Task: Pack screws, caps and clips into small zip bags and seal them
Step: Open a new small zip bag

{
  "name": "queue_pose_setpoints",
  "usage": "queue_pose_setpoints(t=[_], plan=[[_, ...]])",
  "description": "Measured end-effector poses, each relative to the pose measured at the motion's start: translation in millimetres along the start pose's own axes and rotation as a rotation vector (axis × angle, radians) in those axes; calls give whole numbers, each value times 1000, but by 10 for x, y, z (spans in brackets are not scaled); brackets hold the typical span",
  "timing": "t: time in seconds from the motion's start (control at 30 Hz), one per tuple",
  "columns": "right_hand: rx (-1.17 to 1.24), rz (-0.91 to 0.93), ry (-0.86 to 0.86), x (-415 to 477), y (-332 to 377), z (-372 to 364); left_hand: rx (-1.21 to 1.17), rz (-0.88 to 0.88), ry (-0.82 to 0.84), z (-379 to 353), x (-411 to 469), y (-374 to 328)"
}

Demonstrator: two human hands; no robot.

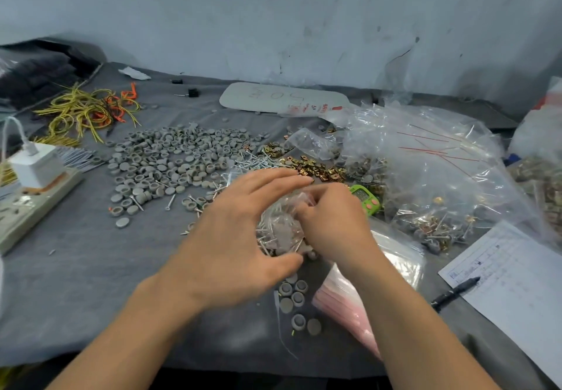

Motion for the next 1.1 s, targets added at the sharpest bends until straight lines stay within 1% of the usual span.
queue_pose_setpoints(t=[0.07,0.13,0.2,0.33,0.37,0.4,0.43,0.47,0.5,0.53,0.57,0.6,0.7,0.8,0.87,0.9,0.93,1.0,1.1], plan=[[172,-42,99,26,-74,-10,217,-49,129,-52,-12,70],[234,-44,210,43,-77,-81,388,-35,184,-112,-23,142],[178,5,285,26,-54,-152,376,-29,175,-157,-36,163],[105,21,330,16,-64,-210,222,-31,128,-195,-63,124],[60,23,305,19,-71,-201,180,-9,101,-193,-61,124],[-18,38,234,14,-69,-167,166,19,70,-184,-62,139],[-114,62,111,8,-58,-121,189,45,37,-173,-62,169],[-186,90,-50,-11,-30,-55,232,78,8,-160,-60,211],[-207,128,-195,-44,17,8,275,115,-17,-150,-60,253],[-202,167,-283,-83,66,46,309,147,-36,-145,-56,288],[-203,208,-310,-111,109,42,331,164,-52,-142,-48,308],[-214,243,-278,-132,147,-4,334,162,-61,-145,-36,310],[-152,306,-45,-143,219,-179,273,123,-55,-179,-13,289],[-56,257,199,-102,173,-258,221,99,-53,-210,-25,272],[109,188,335,-100,131,-269,211,67,-50,-242,-28,251],[217,159,354,-108,130,-272,216,48,-49,-256,-24,239],[317,131,337,-108,129,-277,229,34,-49,-265,-18,229],[492,61,263,-95,118,-308,260,3,-51,-260,-3,199],[647,7,243,-95,133,-369,299,-42,-55,-217,13,148]])
Point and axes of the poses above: each hand's wrist, its own x-axis towards the middle knuckle, its own z-axis out of the back of the hand, y = z × x, the point moved 5 cm from there along x, towards the middle knuckle, and after that the axes turned 13 degrees about -x, right-handed, at the moved point
